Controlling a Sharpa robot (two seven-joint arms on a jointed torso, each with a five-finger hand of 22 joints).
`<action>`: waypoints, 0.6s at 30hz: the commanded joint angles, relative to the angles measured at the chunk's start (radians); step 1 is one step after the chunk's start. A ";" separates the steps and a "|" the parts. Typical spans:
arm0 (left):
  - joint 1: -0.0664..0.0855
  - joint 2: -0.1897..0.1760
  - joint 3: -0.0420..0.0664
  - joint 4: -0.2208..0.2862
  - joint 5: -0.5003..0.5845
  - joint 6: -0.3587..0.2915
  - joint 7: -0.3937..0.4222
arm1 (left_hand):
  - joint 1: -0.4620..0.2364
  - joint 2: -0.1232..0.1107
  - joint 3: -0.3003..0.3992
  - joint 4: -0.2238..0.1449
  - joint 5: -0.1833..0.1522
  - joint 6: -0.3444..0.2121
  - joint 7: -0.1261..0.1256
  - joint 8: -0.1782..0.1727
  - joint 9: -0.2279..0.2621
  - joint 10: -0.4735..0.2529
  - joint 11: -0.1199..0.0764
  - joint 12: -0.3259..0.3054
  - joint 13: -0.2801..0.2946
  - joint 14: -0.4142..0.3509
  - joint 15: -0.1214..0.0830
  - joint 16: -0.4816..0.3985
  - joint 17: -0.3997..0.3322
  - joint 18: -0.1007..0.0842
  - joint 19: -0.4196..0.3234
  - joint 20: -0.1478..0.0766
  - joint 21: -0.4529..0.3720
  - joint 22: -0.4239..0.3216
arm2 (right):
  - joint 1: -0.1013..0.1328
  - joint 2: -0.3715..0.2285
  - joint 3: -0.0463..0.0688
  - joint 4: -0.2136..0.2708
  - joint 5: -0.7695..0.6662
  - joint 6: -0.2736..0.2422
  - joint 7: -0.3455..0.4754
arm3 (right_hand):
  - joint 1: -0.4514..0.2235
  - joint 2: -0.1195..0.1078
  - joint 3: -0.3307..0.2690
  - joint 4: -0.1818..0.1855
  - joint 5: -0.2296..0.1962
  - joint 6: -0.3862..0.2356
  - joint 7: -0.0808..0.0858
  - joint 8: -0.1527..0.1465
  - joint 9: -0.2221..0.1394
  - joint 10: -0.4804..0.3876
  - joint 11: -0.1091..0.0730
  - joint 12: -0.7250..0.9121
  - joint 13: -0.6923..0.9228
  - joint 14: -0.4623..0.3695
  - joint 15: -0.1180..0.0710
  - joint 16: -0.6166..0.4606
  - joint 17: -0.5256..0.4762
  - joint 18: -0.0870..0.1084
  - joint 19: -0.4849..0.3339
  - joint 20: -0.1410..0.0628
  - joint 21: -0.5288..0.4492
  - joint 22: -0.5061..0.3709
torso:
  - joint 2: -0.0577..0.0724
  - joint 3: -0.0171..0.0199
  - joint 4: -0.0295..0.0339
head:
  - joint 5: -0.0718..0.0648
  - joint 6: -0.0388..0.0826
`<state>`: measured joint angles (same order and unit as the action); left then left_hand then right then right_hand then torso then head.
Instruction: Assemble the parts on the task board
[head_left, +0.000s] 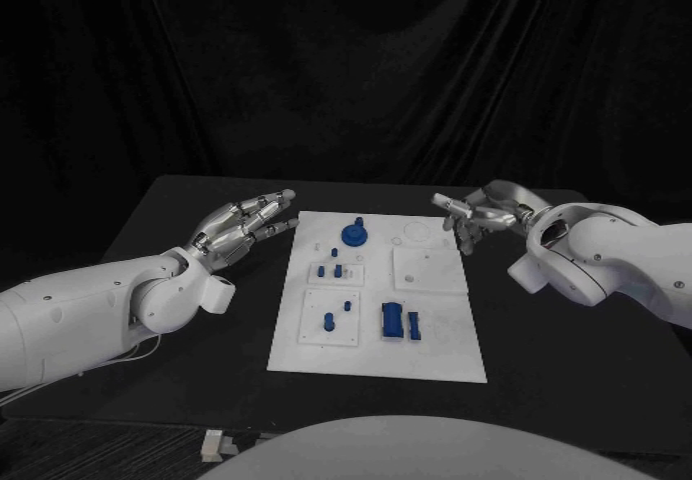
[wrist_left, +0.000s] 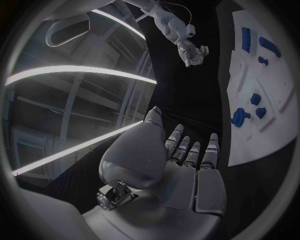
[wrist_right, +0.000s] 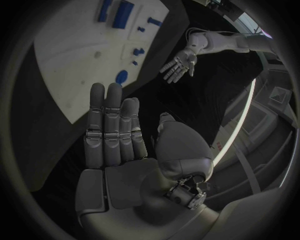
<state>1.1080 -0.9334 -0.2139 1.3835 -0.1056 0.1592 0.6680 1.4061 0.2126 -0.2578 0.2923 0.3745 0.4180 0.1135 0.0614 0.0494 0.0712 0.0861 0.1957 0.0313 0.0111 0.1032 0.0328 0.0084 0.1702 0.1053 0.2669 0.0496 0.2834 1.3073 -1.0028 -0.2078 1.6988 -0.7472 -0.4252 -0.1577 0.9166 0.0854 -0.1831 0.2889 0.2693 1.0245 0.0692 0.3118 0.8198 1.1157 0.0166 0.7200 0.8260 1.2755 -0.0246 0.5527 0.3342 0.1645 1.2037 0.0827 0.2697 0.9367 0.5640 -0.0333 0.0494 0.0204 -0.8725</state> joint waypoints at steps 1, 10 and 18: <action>0.015 -0.001 0.002 0.015 0.006 -0.053 0.077 | -0.008 0.000 -0.007 0.000 -0.008 -0.018 -0.007 -0.007 -0.004 -0.008 -0.005 -0.007 -0.001 -0.004 -0.003 -0.003 -0.001 0.010 -0.007 -0.002 0.000 -0.002 | 0.009 0.001 0.000 -0.019 0.295 -0.069 0.364 | 0.015 0.018 -0.040 -0.001 -0.056 -0.070 0.065 -0.060 -0.091 -0.162 0.070 -0.168 -0.131 -0.154 0.079 -0.156 -0.071 -0.004 -0.116 0.059 -0.133 -0.107 | -0.024 0.0037 -0.0064 | 0.005 0.000; 0.027 0.023 0.001 0.013 0.006 -0.066 0.098 | -0.051 -0.013 -0.038 0.000 -0.080 -0.012 -0.018 -0.009 -0.003 -0.016 -0.029 -0.017 -0.003 -0.011 -0.055 -0.033 -0.008 -0.003 -0.099 -0.061 -0.044 -0.243 | -0.040 0.026 0.000 -0.085 0.551 0.163 0.656 | -0.039 -0.127 0.038 0.014 -0.212 -0.646 -0.111 -0.264 -0.543 -0.854 0.104 -0.628 -0.604 -1.070 0.185 -0.513 -0.301 -0.090 -1.136 0.137 -0.252 -0.812 | -0.064 0.0157 -0.0296 | 0.024 0.000; 0.028 0.040 0.001 0.007 0.005 -0.077 0.126 | -0.078 -0.021 -0.046 0.000 -0.120 -0.054 -0.047 -0.020 -0.009 -0.038 -0.055 -0.056 -0.008 -0.011 -0.078 -0.033 -0.008 0.007 -0.104 -0.094 -0.047 -0.269 | -0.096 0.044 0.000 -0.127 0.617 0.252 0.744 | 0.012 -0.162 0.054 0.009 -0.196 -0.871 -0.222 -0.287 -0.719 -1.047 0.022 -0.666 -0.730 -1.258 0.128 -0.541 -0.325 -0.018 -1.202 0.098 -0.268 -0.928 | -0.080 0.0288 -0.0450 | 0.030 0.000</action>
<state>1.1335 -0.8970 -0.2137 1.3914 -0.1055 0.0993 0.6754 1.3376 0.1889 -0.2991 0.2951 0.2565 0.3680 0.0678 0.0474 0.0417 0.0343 0.0377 0.1421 0.0243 0.0003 0.0355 0.0035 0.0008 0.1703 0.0006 0.1786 0.0058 0.0145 1.2167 -0.9599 -0.2094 1.5761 -0.2046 -0.2557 0.4915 0.9215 -0.0787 -0.1332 0.2993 0.0694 0.1587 -0.1525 0.0277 0.1029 0.0742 0.0389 0.0503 0.0975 0.0233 0.1002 0.0142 0.0104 0.1334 0.0019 0.1786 0.0075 0.0100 0.4912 -0.0097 0.0119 0.0486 -0.8725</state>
